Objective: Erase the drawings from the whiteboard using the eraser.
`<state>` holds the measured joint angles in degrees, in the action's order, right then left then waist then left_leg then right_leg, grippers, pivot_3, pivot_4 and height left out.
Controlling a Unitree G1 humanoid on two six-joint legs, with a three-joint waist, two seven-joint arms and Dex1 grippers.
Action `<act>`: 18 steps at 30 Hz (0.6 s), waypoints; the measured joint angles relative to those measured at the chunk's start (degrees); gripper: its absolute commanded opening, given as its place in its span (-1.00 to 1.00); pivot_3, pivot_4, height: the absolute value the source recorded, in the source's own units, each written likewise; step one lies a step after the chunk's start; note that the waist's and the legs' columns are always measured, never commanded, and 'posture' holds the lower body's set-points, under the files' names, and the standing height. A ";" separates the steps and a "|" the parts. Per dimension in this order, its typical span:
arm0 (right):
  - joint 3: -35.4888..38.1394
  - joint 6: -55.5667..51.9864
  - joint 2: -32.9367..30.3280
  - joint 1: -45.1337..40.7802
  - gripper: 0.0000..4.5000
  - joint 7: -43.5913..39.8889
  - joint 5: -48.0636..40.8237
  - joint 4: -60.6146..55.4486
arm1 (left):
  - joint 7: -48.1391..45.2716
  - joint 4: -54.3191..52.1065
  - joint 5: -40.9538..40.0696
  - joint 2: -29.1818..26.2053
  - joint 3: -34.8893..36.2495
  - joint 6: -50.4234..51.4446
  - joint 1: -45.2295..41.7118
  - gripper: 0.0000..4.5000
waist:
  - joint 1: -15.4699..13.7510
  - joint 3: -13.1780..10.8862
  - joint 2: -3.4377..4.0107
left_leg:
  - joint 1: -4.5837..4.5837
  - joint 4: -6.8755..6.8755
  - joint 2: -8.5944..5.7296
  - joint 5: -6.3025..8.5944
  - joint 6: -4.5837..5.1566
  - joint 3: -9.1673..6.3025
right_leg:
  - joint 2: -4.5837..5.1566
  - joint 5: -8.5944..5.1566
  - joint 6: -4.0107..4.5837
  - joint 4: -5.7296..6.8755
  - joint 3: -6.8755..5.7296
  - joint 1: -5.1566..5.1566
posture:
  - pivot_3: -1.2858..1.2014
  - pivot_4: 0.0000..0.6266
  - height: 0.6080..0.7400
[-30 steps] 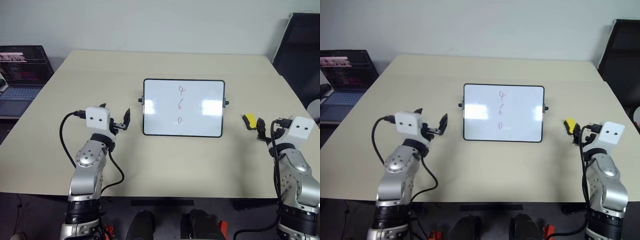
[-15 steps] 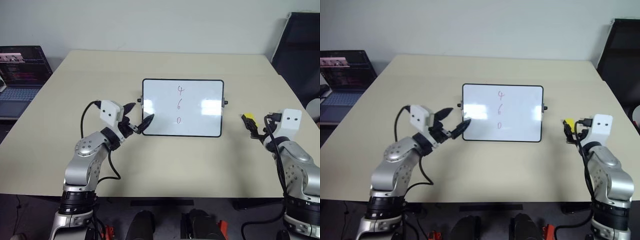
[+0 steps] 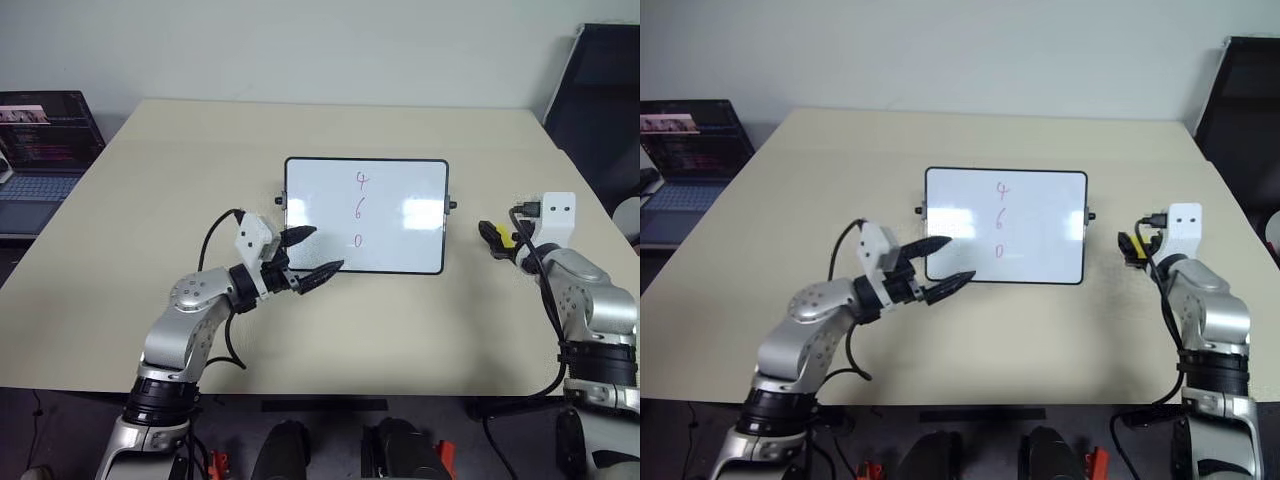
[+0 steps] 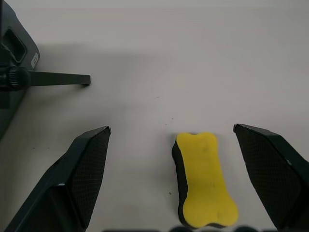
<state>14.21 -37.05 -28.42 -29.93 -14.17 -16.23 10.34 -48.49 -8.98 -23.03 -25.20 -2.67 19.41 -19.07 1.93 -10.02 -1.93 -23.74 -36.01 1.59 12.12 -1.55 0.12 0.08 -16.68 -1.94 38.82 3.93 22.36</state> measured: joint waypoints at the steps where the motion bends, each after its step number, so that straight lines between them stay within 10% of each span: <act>1: -0.28 0.90 -0.11 -0.39 0.98 -0.49 0.55 1.67 | -0.62 -0.01 -0.07 0.00 -0.37 -0.03 -0.02 1.00 | -0.01 0.00 0.00 | 0.00 0.00 -0.01 0.00 0.00 0.00 | 0.00 0.00 0.00 0.00 0.01 0.00 | 0.03 -0.52 1.00; 18: -0.08 4.52 -0.29 -6.66 0.98 -1.50 3.24 13.68 | -8.52 0.78 -1.89 2.84 -5.88 -0.31 -6.08 1.00 | 0.09 -0.01 0.02 | 0.00 -0.02 0.00 0.00 0.00 0.01 | -0.02 0.01 0.01 0.02 -0.01 0.00 | 0.03 -0.52 1.00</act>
<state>14.13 -32.53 -28.71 -36.58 -15.67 -12.98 24.02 -57.01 -8.20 -24.92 -22.36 -8.56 19.10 -25.15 2.02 -10.03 -1.91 -23.74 -36.03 1.59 12.12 -1.55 0.14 0.06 -16.68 -1.93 38.85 3.92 22.36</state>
